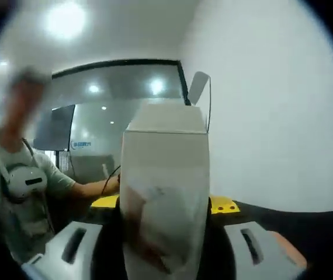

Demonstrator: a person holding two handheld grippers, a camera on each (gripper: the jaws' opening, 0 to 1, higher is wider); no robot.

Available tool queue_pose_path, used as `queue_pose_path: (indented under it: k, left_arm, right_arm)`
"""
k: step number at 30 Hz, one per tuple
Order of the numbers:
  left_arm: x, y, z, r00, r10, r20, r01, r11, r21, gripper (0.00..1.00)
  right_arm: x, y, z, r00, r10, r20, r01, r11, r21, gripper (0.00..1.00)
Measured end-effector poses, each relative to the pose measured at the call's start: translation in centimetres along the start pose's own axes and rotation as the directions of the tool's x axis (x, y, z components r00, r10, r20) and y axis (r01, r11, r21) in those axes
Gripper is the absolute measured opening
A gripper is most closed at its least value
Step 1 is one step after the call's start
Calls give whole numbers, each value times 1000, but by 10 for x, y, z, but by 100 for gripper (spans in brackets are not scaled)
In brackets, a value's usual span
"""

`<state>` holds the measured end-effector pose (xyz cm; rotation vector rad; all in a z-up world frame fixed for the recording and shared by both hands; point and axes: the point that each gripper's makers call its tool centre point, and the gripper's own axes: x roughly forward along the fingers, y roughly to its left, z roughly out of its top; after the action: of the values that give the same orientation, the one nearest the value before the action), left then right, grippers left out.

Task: Assemble the cup parts correctly, then place the assembled cup into the box.

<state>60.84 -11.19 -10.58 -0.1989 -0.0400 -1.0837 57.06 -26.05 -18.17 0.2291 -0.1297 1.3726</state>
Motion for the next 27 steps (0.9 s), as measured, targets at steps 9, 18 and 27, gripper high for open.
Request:
queue_pose_path:
  k: [9,18,27]
  left_arm:
    - [-2,21,-45,996,78,-38,-79,997,-20,57]
    - [2,32,-65,994,101,-51,-104,993,-54,55]
    - [4,11,-74,997,61,-56,-64,997,-48,55]
  right_arm:
    - [-8,-23,-61,1000,-4,-16,5,998,67,52]
    - [-25,-34,-59,998,-40,47,34,992,121,52]
    - [-17,-54,-25,960,-76,270,21,980,200,52]
